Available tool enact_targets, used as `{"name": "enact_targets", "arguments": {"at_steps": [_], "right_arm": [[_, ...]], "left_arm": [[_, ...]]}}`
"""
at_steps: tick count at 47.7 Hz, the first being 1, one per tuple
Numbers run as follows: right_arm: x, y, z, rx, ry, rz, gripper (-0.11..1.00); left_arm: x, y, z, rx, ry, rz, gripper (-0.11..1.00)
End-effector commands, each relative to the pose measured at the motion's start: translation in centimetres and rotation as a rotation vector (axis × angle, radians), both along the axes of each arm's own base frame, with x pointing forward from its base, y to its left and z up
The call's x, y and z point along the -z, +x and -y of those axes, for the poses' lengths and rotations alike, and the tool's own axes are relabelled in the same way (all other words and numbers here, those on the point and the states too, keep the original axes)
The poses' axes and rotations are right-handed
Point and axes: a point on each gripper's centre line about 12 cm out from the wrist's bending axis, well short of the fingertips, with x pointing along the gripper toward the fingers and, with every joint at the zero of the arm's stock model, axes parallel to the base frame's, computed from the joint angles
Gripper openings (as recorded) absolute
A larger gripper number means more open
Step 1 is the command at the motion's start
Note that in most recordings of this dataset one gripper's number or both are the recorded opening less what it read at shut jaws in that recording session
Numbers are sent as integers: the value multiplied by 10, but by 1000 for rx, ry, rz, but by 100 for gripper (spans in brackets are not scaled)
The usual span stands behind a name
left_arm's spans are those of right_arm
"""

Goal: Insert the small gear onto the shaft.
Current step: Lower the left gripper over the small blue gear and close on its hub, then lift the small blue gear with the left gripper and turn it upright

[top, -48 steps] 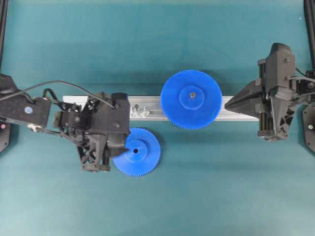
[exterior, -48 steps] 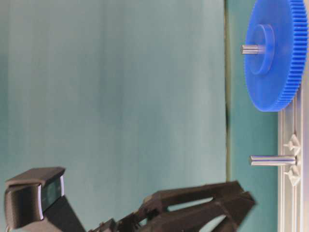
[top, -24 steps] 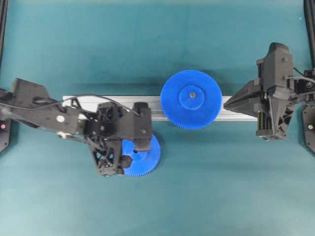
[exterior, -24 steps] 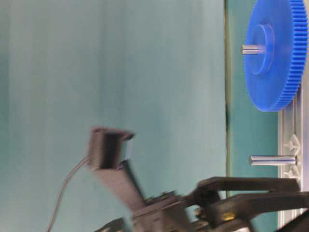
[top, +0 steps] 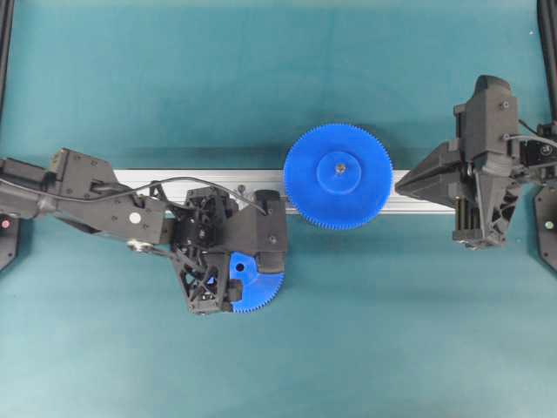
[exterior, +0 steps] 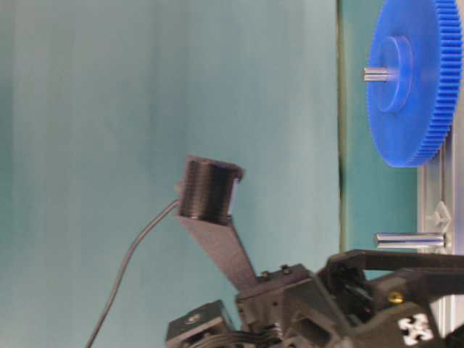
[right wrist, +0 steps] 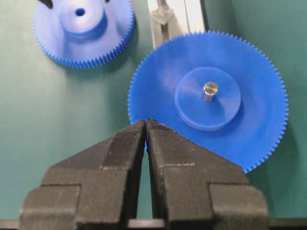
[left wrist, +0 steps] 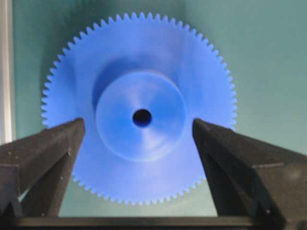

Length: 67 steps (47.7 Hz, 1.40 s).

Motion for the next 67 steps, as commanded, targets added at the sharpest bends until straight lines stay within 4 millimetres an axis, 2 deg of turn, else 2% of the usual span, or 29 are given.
{"name": "enact_targets", "arguments": {"at_steps": [1,23,67], "right_arm": [[-10,4,1,5,2,35,14],[-8,3,1,6,3,46,14],[-6,0,0,6,2,51,14]], "left_arm": [[-8,4,3,8,0,17,93],[-1,11,3,1,1,-8,93],[20,12,3,-23,-7,-55,92]]}}
